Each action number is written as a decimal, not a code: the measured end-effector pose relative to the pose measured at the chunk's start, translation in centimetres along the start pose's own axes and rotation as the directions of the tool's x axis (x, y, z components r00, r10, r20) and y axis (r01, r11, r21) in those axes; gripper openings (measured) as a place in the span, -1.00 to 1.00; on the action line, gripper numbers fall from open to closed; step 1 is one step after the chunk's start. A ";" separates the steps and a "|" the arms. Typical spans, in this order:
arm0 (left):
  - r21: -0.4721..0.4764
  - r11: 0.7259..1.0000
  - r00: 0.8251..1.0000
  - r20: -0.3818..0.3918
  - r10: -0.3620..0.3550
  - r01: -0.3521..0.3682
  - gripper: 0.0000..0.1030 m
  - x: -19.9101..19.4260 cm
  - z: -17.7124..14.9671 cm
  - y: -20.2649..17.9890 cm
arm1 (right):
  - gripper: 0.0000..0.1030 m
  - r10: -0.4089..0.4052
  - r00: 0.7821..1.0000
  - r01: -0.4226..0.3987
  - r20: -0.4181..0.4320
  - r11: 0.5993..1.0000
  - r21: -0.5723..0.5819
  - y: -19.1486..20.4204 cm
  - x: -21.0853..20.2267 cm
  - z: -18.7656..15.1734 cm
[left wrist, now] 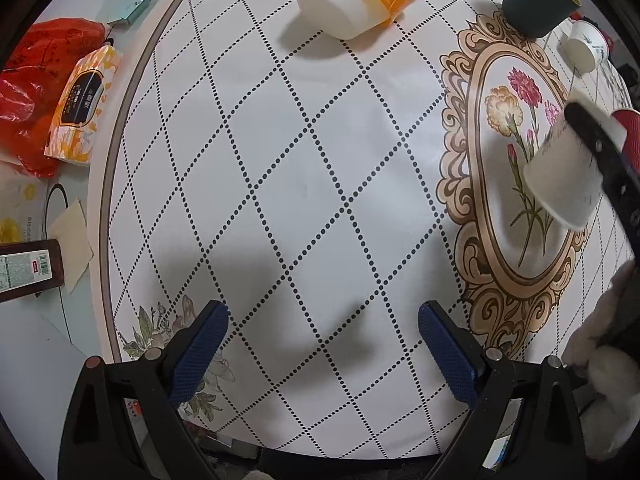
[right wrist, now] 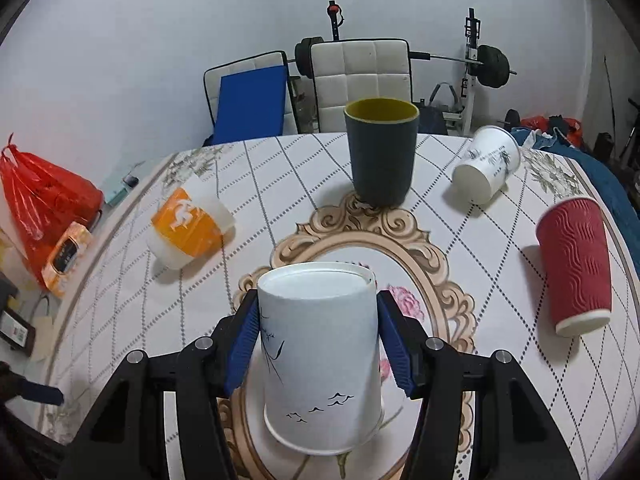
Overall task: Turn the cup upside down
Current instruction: 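Rotate the right tool to turn the held cup rim-down, then lower the inverted cup onto the flower oval and open the right gripper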
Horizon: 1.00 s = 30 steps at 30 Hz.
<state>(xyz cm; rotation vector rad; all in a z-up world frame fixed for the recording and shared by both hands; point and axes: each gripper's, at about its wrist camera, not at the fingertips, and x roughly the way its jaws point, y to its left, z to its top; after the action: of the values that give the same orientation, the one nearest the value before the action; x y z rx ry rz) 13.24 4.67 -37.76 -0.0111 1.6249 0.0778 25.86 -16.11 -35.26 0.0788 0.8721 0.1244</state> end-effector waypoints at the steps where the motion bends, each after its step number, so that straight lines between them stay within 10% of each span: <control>1: 0.000 1.000 1.000 0.000 0.000 0.000 0.89 0.0 -0.2 0.0 | 0.17 0.002 1.000 -0.002 -0.004 1.000 0.003 -0.1 -0.1 -0.4; 12: 0.028 1.000 1.000 0.017 -0.013 0.013 0.89 -0.5 -1.1 -0.7 | 0.21 -0.009 0.999 0.005 -0.050 0.997 -0.078 0.5 -2.1 -4.1; 17: 0.079 0.997 0.996 0.090 -0.013 0.006 0.89 -3.1 -1.2 -1.9 | 0.77 -0.034 0.993 0.029 -0.109 0.998 -0.050 0.1 -3.9 -3.2; 30: 0.210 0.977 0.939 0.331 -0.087 0.016 0.89 -13.4 -6.8 -4.6 | 0.86 -0.254 0.937 0.279 -0.241 0.957 0.079 -1.5 -16.9 -2.0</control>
<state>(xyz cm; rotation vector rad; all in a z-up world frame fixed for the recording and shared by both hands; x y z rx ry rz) 7.45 -0.83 -24.28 0.1128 1.2791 -0.1240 13.67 -19.95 -23.91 0.0503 1.1121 -0.1744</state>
